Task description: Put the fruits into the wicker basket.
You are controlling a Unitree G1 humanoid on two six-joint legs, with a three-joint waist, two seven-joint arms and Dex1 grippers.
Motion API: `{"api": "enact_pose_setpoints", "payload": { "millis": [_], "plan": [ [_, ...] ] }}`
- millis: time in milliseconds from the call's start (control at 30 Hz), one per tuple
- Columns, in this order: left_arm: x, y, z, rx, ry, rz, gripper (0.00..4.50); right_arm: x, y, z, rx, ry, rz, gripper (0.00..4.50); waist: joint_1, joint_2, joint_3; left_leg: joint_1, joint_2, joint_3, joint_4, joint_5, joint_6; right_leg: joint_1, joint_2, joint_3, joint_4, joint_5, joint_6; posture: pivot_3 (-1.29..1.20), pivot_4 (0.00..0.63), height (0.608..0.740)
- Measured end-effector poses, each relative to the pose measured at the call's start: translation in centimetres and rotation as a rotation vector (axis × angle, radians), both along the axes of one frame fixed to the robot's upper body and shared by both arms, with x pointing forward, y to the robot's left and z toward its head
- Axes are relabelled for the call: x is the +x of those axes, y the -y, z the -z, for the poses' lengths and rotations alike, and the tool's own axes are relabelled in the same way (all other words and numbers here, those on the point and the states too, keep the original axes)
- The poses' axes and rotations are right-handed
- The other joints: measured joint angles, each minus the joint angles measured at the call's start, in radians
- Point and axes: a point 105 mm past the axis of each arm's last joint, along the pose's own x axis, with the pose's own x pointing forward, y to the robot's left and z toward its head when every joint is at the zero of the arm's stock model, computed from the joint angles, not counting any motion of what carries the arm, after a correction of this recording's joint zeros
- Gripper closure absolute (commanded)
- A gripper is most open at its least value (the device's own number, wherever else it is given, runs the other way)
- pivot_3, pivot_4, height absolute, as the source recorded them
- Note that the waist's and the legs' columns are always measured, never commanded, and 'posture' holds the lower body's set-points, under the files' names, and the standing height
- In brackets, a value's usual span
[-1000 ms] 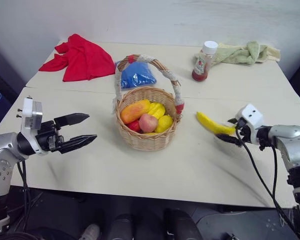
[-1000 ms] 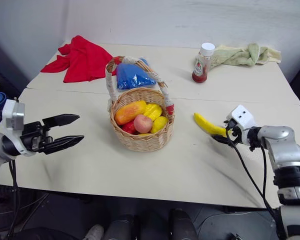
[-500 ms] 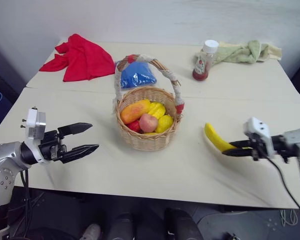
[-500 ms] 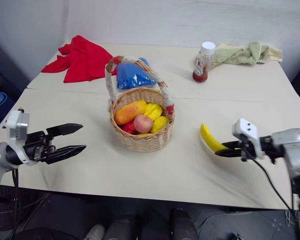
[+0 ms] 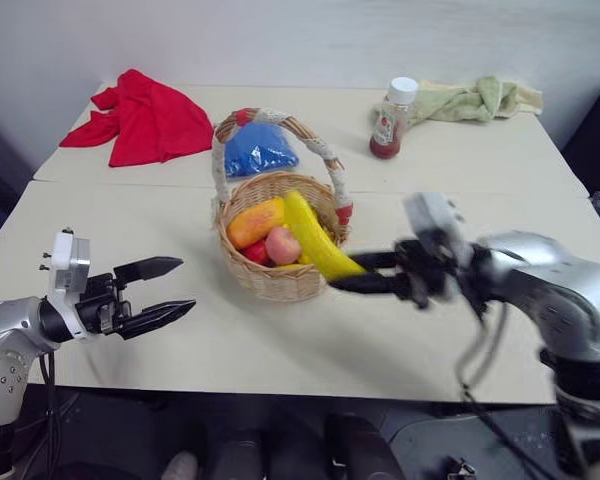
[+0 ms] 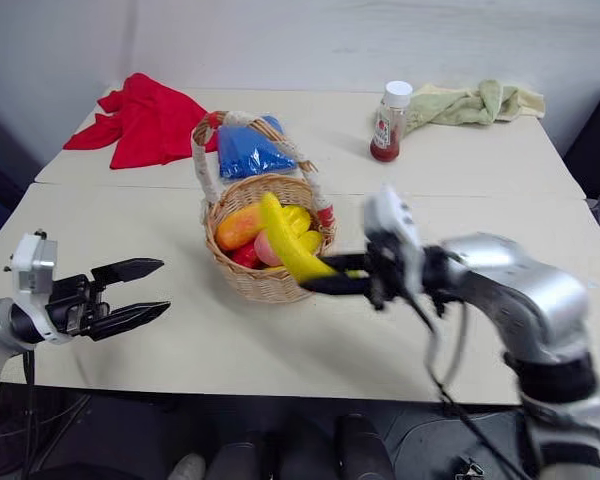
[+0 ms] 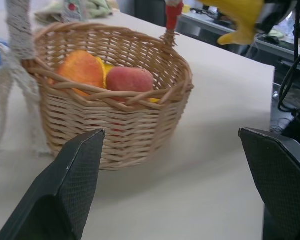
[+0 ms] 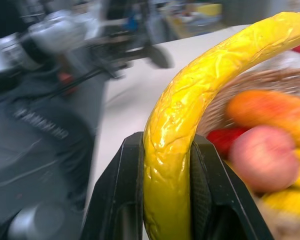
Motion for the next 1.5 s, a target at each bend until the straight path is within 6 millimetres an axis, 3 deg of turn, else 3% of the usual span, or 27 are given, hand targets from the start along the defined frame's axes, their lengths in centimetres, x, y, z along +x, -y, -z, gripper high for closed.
{"api": "enact_pose_setpoints", "payload": {
  "millis": [100,200,333,467,500,567,667,733,867,900,1000,1167,1300,1500],
  "plan": [
    [0.0,0.1,0.2,-0.028,0.008,-0.033,0.0,1.3,-1.9,0.2,0.006,-0.005,0.055,3.8,-0.001,-0.001,-0.001,-0.011,0.0,0.0,0.005,0.0,0.002,-0.007,0.0,-0.001,0.002,0.001,0.002,0.0,0.15,0.74],
    [-0.5,0.3,0.9,-0.028,-0.009,-0.035,0.0,1.9,-3.2,0.2,0.017,-0.017,0.077,2.79,-0.007,-0.001,-0.001,-0.012,-0.001,0.003,0.008,-0.002,0.005,-0.007,0.0,-0.001,0.002,0.002,0.003,0.0,0.15,0.74],
    [-0.7,0.2,1.1,-0.027,-0.014,-0.058,0.0,1.9,-3.5,0.3,0.011,-0.013,0.068,1.43,-0.007,-0.002,-0.001,-0.012,-0.001,0.003,0.009,-0.004,0.01,-0.005,0.0,0.0,0.001,0.003,0.005,0.0,0.15,0.74],
    [-1.3,0.0,1.1,-0.029,-0.017,-0.069,0.0,-0.3,-2.4,-0.2,0.012,-0.005,-0.055,0.03,-0.004,-0.002,-0.001,-0.011,-0.001,0.002,0.01,-0.005,0.012,-0.005,-0.001,-0.001,0.001,0.003,0.005,0.0,0.15,0.74],
    [-1.4,0.0,1.2,-0.027,-0.021,-0.068,0.0,-1.2,-1.5,-0.3,0.021,-0.021,-0.099,0.01,-0.001,-0.002,-0.001,-0.011,-0.001,0.001,0.01,-0.005,0.012,-0.004,-0.001,-0.003,0.0,0.003,0.005,0.0,0.15,0.74],
    [-1.6,-0.1,1.3,-0.025,-0.029,-0.07,0.0,-2.6,0.7,0.1,0.028,-0.069,-0.155,0.01,0.003,-0.002,-0.001,-0.01,-0.002,0.0,0.01,-0.006,0.013,-0.002,-0.002,-0.003,-0.001,0.003,0.005,0.0,0.15,0.74],
    [-1.7,-0.3,1.2,-0.023,-0.022,-0.077,0.0,-3.3,4.1,1.6,-0.023,-0.149,-0.13,0.01,0.005,-0.003,-0.001,-0.009,-0.002,0.001,0.011,-0.006,0.014,-0.002,-0.002,-0.002,0.0,0.003,0.005,0.0,0.15,0.74],
    [-1.6,-0.3,1.1,-0.023,-0.017,-0.079,0.0,-2.0,6.3,2.7,-0.048,-0.158,-0.04,0.01,0.003,-0.003,-0.002,-0.006,-0.002,0.002,0.011,-0.006,0.014,0.0,-0.001,-0.002,0.0,0.003,0.005,0.0,0.15,0.74],
    [-1.5,-0.2,0.9,-0.024,-0.005,-0.077,0.0,2.4,9.1,3.1,-0.053,-0.036,0.153,0.01,-0.013,-0.003,-0.002,-0.004,-0.001,0.006,0.011,-0.005,0.013,-0.001,0.002,0.002,0.003,0.004,0.004,0.0,0.15,0.74],
    [-1.4,-0.1,0.7,-0.024,0.003,-0.074,0.0,3.9,9.4,2.7,-0.046,0.019,0.198,0.01,-0.014,-0.003,-0.002,-0.004,-0.001,0.007,0.011,-0.005,0.013,-0.002,0.002,0.003,0.004,0.004,0.004,0.0,0.15,0.74],
    [-1.2,0.1,0.5,-0.025,0.011,-0.067,0.0,6.0,8.6,1.7,-0.026,0.109,0.209,0.01,-0.013,-0.003,-0.002,-0.005,0.0,0.009,0.011,-0.004,0.012,-0.004,0.003,0.004,0.005,0.004,0.004,0.0,0.15,0.74],
    [-1.2,0.2,0.5,-0.024,0.01,-0.062,0.0,7.7,6.1,1.1,0.011,0.159,0.133,0.01,-0.008,-0.003,-0.002,-0.007,0.0,0.009,0.012,-0.004,0.011,-0.005,0.002,0.004,0.004,0.004,0.004,0.0,0.15,0.74],
    [-1.2,0.1,0.5,-0.019,0.007,-0.063,0.0,7.3,4.3,1.2,0.036,0.137,0.015,1.23,-0.004,-0.003,-0.002,-0.007,0.0,0.008,0.013,-0.004,0.012,-0.005,0.001,0.003,0.008,0.004,0.004,0.0,0.15,0.74],
    [-1.2,0.1,0.6,-0.019,0.003,-0.065,0.0,6.8,3.8,1.3,0.046,0.13,-0.04,3.21,-0.007,-0.003,-0.002,-0.007,0.0,0.008,0.013,-0.004,0.012,-0.005,0.001,0.003,0.009,0.004,0.004,0.0,0.15,0.74]
  ]
}}
